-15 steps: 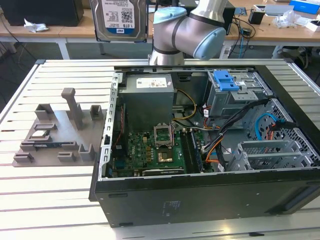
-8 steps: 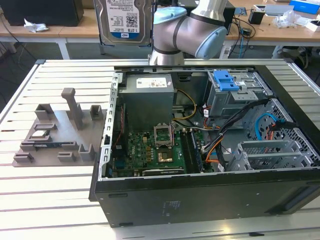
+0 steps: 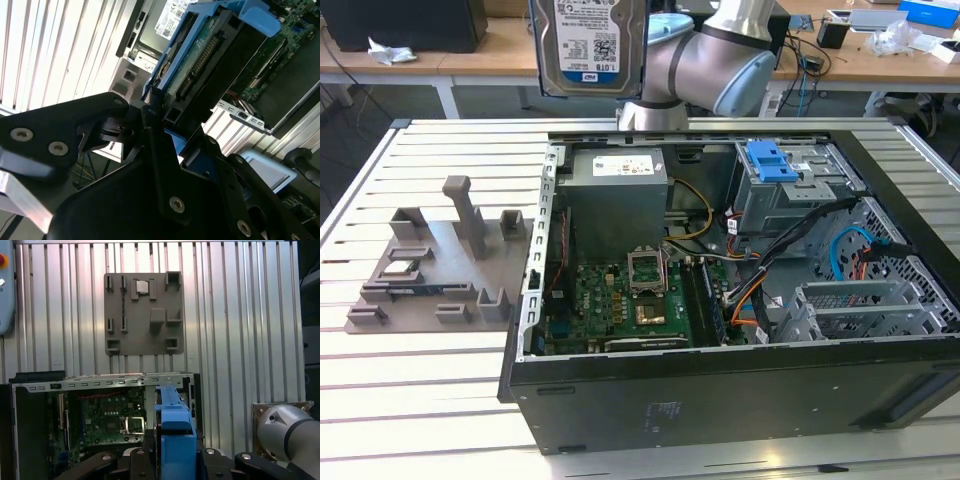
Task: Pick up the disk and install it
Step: 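Pick up the disk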
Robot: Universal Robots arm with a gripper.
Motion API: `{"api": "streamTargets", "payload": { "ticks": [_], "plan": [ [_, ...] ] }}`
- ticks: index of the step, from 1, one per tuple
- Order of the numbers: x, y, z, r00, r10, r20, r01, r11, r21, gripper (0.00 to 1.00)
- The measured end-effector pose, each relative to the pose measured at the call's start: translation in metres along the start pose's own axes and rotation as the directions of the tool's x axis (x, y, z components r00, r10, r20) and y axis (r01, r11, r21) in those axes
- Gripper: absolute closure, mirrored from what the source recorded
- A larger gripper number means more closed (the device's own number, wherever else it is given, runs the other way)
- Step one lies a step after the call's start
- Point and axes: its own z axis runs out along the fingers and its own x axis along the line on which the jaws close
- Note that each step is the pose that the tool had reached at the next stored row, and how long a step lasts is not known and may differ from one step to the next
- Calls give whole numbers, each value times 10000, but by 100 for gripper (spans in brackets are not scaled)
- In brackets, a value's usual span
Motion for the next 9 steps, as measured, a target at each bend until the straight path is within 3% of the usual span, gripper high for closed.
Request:
{"api": "streamTargets", "payload": {
  "ticks": [9],
  "plan": [
    [-3, -189, 14, 10000, 0, 1, 0, 10000, 1, 63]
  ]
}}
